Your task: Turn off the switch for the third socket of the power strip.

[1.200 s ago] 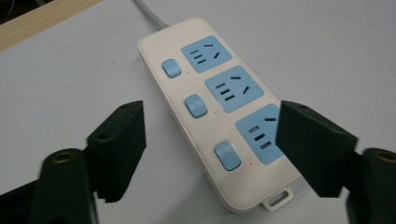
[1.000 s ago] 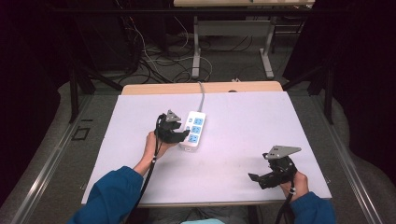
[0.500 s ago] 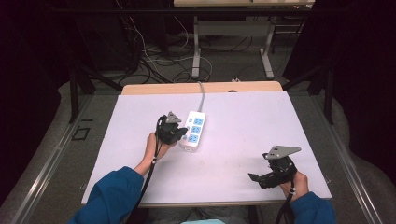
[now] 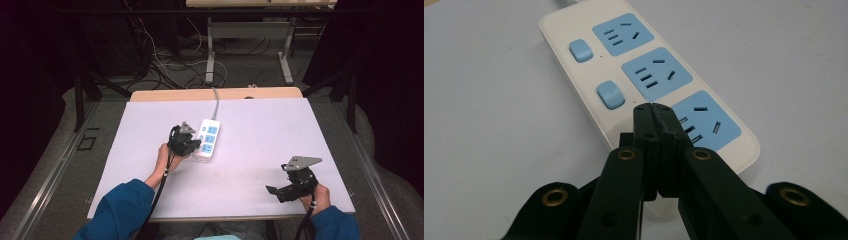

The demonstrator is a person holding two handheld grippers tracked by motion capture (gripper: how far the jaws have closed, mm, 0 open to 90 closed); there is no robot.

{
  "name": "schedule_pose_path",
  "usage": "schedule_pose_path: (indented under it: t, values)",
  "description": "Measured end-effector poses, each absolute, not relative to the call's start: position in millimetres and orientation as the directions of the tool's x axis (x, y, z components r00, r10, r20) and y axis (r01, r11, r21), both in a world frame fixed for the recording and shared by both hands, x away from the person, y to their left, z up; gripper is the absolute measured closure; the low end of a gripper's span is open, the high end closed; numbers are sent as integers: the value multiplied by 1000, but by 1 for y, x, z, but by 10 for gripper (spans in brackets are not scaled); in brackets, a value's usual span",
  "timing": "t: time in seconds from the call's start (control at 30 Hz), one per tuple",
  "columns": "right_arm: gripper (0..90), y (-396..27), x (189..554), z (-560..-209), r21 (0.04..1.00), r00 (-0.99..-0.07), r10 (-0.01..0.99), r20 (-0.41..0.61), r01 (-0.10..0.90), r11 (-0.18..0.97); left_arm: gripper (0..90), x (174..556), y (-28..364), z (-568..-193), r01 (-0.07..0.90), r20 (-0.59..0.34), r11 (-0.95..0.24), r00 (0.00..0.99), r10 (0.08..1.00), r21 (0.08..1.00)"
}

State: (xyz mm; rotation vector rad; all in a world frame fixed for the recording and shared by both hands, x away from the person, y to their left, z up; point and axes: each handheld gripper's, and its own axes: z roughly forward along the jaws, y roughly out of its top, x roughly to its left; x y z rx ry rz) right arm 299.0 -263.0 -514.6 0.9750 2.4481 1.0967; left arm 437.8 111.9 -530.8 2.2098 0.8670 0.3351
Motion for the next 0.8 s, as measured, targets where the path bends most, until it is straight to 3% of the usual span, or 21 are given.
schedule_pose_path:
  t: [0.8]
  values:
    - [55,-263,299,-515,741,-733,680,13,464,486,900,438,112,-533,481,-15,-514,740,673,710]
